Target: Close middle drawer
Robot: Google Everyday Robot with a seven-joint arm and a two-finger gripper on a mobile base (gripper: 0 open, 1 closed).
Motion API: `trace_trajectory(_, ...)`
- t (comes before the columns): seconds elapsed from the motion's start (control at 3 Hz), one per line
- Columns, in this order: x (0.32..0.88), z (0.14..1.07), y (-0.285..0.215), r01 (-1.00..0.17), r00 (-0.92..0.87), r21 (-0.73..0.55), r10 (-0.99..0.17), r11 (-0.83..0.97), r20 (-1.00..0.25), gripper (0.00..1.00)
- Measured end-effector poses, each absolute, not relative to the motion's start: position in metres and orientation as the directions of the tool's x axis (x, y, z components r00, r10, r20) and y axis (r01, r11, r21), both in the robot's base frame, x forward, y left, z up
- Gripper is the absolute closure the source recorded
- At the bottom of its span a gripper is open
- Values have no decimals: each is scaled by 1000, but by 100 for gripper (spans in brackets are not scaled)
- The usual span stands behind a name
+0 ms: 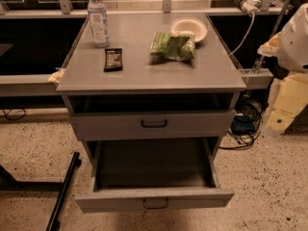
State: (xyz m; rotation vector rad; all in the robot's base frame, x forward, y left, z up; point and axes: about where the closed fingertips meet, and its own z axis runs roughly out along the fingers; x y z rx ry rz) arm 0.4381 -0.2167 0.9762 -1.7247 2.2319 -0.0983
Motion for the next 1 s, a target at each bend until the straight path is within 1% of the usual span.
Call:
trace_trajectory(0.33, 438, 976, -217, -931, -221, -245, -953, 270, -207, 0)
trace_trajectory(0.67, 434, 965, -216, -932, -212, -244, -948, 270, -238, 18)
trace_trajectory(1.0, 425, 927, -227, -940, -211, -190, -921, 283, -327, 41)
